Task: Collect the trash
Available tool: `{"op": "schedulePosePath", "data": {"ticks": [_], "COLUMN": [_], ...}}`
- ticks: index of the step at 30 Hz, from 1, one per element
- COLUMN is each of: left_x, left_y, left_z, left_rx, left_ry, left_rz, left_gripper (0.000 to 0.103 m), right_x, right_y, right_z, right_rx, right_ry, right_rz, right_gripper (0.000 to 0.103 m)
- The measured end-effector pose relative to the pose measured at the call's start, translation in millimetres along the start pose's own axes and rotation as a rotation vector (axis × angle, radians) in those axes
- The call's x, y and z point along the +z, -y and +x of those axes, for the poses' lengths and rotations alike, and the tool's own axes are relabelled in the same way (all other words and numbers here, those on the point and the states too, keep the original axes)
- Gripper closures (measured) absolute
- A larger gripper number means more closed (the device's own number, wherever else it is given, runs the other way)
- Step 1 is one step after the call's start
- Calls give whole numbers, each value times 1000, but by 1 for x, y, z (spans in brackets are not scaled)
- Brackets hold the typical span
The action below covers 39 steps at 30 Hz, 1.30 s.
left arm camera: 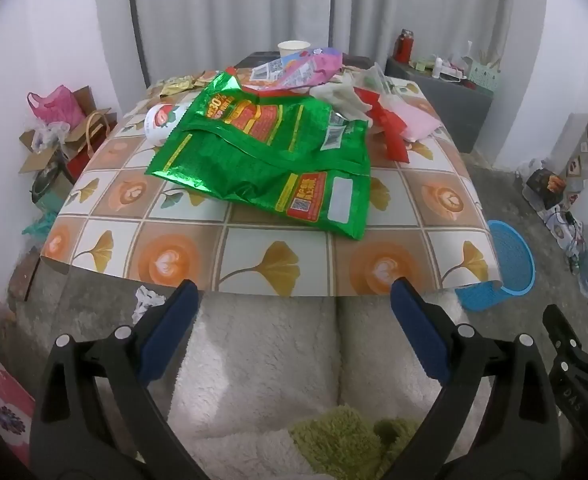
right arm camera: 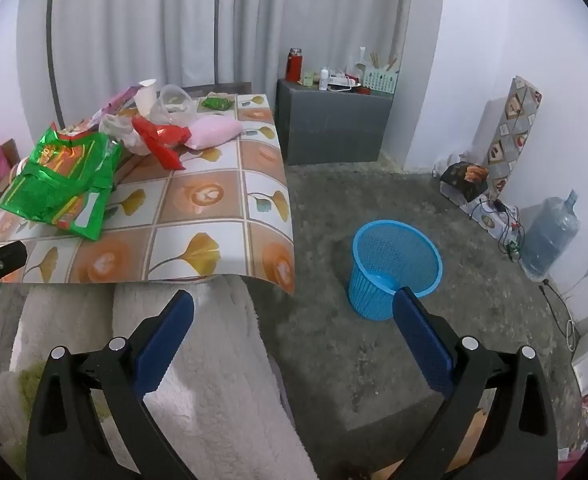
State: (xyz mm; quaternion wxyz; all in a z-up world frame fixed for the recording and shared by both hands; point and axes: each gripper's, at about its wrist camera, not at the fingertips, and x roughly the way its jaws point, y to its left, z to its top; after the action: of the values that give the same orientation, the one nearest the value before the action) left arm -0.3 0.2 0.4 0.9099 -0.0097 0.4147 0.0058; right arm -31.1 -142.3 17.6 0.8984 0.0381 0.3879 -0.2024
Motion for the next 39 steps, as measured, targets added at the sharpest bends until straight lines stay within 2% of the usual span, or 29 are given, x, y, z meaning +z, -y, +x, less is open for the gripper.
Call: {"op": "schedulePosePath", "data": {"ticks": [39], "left_x": [0], "left_y": [-4], "left_z": [-2], "left_rx": [4], "left_ry": [-5], "left_rz": [5], "left_gripper": [10], "right_x": [2], "right_y": [-1], "right_z": [-3], "right_rx": [6], "right_ry": [19], "right_rz": [-2], "right_gripper": [6]}}
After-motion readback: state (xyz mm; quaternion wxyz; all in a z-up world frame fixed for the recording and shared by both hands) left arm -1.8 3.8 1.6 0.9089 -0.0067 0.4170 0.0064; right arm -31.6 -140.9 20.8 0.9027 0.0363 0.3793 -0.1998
